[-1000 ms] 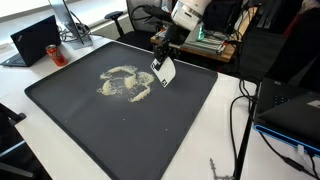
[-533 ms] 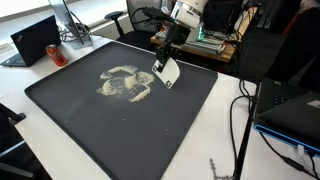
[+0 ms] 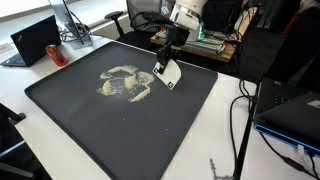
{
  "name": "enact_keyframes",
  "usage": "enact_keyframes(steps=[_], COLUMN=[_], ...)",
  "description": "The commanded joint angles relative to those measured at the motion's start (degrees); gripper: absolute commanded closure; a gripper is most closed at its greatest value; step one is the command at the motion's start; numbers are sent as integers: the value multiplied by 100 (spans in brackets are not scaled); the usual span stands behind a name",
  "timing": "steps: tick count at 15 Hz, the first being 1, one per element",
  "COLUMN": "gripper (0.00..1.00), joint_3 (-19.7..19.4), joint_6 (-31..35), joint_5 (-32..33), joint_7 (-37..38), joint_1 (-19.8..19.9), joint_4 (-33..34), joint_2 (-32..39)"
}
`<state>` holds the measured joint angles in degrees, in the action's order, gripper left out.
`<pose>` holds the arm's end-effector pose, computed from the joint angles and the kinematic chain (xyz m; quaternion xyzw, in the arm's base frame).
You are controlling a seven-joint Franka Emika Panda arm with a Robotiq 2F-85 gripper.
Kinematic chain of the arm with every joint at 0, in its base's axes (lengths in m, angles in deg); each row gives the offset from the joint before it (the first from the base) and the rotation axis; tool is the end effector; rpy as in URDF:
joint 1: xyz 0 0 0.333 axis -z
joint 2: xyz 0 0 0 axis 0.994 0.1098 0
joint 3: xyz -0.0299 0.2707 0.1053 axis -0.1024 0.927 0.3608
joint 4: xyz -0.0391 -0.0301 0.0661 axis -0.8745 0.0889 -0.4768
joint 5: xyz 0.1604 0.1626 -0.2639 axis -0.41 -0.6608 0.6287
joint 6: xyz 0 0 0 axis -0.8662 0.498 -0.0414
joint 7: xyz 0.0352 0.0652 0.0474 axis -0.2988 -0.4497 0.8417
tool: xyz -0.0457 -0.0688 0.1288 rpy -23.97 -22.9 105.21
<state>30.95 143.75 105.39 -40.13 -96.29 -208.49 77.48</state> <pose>0.4623 0.1407 0.2303 0.7425 0.6136 0.1317 0.2342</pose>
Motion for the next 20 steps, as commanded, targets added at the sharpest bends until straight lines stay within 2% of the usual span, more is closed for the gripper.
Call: enact_keyframes(steps=[1, 2, 3, 8, 17, 20], gripper=[99, 99, 99, 99, 99, 99], joint_3=[-38, -26, 204, 310, 209, 165], joint_6=[159, 51, -42, -195, -165, -256], joint_5=[-116, -276, -401, -1272, -2860, -3609], joint_7=[-331, -485, -624, -1313, -1924, -2263], joint_1=[102, 109, 343, 644, 1048, 1132], joint_4=[-191, -256, -307, -479, -368, -213], joint_2=[-83, -100, -123, -246, -723, -833])
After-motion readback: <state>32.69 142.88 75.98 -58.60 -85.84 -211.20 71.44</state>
